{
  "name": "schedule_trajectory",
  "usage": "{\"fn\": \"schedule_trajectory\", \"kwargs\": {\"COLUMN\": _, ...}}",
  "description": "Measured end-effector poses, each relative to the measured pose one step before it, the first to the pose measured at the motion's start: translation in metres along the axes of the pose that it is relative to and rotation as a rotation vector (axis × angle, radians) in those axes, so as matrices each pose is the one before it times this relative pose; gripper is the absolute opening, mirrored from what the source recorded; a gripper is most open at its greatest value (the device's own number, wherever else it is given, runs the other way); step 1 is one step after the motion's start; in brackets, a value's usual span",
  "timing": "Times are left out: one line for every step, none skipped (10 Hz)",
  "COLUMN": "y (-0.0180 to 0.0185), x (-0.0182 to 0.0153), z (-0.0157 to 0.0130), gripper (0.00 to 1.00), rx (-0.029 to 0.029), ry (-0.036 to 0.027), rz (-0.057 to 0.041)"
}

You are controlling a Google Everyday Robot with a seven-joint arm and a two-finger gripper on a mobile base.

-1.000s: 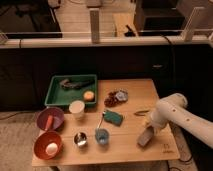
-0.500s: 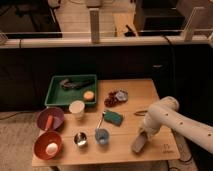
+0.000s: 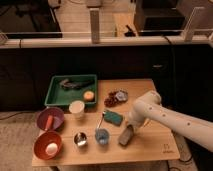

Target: Wipe table surface with eraser

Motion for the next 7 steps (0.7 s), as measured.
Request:
{"fn": "schedule_trajectory", "kwargs": {"y": -0.00967, "x": 0.01495, "z": 0.00557, "gripper": 0.00, "rx": 0.01587, "ry": 0.00652, "rz": 0.00806}}
{"fn": "schedule_trajectory", "kwargs": {"y": -0.00524, "x": 0.00886, "z": 0.00284, "gripper": 0.00, "rx": 0.01189, "ry": 0.00758, "rz": 0.00979}}
{"fn": "schedule_trajectory", "kwargs": {"y": -0.00415, "x": 0.01499, "z": 0.00018, "gripper": 0.00, "rx": 0.01855, "ry": 0.01590, "rz": 0.02424}}
{"fn": "schedule_trajectory", "kwargs": {"y": 0.00158, "x": 0.01350, "z": -0.00476, "gripper": 0.00, "rx": 0.01823, "ry": 0.01398, "rz": 0.03098}}
{"fn": "schedule_trajectory", "kwargs": {"y": 0.00611, "x": 0.01056, "z": -0.00754, "gripper": 0.00, "rx": 0.01277, "ry": 0.00961, "rz": 0.02636}}
{"fn": "schedule_trajectory", "kwargs": {"y": 0.01122, "x": 0.01167, "z": -0.01263, "gripper": 0.00, "rx": 0.01235, "ry": 0.01278, "rz": 0.02529}}
{"fn": "schedule_trajectory", "kwargs": {"y": 0.01203, "x": 0.00550, "z": -0.00937, "gripper": 0.00, "rx": -0.00581, "ry": 0.00820, "rz": 0.01215}}
